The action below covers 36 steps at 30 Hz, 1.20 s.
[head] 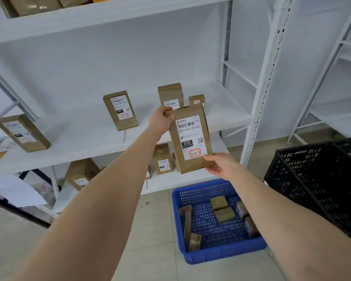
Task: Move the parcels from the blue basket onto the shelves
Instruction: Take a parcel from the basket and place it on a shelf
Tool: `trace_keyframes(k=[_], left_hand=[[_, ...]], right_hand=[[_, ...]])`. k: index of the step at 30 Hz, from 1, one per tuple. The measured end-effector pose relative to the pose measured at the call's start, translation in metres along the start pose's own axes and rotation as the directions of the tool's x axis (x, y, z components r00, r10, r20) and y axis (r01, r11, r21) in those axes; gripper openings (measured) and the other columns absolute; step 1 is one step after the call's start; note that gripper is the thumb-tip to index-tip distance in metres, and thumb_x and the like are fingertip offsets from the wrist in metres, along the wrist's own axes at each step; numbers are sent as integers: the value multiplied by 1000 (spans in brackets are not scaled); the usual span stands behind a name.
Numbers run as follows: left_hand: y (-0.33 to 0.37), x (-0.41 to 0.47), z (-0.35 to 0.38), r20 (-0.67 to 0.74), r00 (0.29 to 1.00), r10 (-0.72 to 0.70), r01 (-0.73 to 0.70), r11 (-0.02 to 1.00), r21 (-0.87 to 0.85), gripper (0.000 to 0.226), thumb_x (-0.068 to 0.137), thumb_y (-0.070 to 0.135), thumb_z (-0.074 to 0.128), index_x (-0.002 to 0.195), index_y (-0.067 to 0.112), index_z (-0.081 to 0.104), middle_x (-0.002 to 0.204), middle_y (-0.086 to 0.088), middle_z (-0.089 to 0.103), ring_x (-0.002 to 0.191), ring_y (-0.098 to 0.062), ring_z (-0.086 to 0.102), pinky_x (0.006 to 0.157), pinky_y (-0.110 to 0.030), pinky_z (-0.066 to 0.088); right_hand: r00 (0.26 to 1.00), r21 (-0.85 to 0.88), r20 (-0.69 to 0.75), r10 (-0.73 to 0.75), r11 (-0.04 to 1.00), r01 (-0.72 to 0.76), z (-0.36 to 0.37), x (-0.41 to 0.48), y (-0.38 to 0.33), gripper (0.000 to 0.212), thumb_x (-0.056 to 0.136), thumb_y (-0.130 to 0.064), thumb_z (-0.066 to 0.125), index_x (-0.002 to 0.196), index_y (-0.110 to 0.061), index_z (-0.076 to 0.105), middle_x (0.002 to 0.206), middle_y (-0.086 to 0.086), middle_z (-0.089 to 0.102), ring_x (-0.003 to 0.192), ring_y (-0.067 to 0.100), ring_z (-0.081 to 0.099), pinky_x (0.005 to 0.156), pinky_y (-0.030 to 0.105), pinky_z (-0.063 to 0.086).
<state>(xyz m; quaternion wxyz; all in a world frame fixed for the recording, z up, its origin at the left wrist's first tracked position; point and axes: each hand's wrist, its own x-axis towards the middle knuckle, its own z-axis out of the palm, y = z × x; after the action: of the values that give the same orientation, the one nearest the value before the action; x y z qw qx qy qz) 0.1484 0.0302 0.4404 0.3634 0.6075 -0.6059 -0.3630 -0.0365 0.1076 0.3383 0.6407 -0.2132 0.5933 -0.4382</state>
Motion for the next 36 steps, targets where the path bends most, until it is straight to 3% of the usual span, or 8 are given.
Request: trace_keyframes(k=[8, 13, 23, 30, 36], left_hand=[[-37, 16, -51, -29, 999, -28, 31, 995, 93, 33, 96, 7, 48, 129, 12, 55, 125, -12, 57, 113, -30, 56, 97, -44, 49], [-66, 23, -76, -53, 995, -85, 93, 976, 195, 35, 98, 7, 44, 131, 9, 54, 128, -14, 57, 113, -33, 56, 94, -43, 51], [-95, 52, -88, -77, 976, -203, 216, 940, 263, 38, 100, 8, 33, 132, 10, 53, 128, -16, 55, 108, -34, 58, 89, -44, 54], [-81, 85, -88, -117, 975, -188, 214, 937, 276, 41, 93, 18, 55, 133, 10, 50, 126, -12, 57, 112, -30, 56, 95, -41, 50], [-72, 114, -94, -147, 981, -126, 175, 902, 394, 56, 84, 17, 67, 135, 14, 44, 133, -10, 49, 115, -26, 52, 92, -33, 48]], right_hand=[[997, -98, 29, 72, 993, -69, 62, 14, 19, 32, 79, -1, 75, 107, -4, 58, 111, 15, 65, 102, 26, 63, 83, 34, 56], [989, -180, 80, 124, 978, -108, 93, 20, 37, 26, 79, 0, 74, 98, -8, 59, 110, 13, 63, 109, 28, 59, 80, 36, 58], [974, -242, 121, 193, 957, -159, 115, 56, 39, 41, 79, 2, 74, 115, -9, 58, 114, 14, 64, 106, 30, 63, 70, 35, 61], [968, -272, 178, 178, 954, -125, 125, 97, 5, 35, 80, 1, 73, 112, -5, 59, 113, 14, 65, 104, 28, 64, 78, 36, 59], [970, -301, 183, 159, 949, -99, 142, 125, -23, 36, 81, 0, 72, 114, -2, 58, 117, 14, 64, 104, 26, 63, 58, 28, 56]])
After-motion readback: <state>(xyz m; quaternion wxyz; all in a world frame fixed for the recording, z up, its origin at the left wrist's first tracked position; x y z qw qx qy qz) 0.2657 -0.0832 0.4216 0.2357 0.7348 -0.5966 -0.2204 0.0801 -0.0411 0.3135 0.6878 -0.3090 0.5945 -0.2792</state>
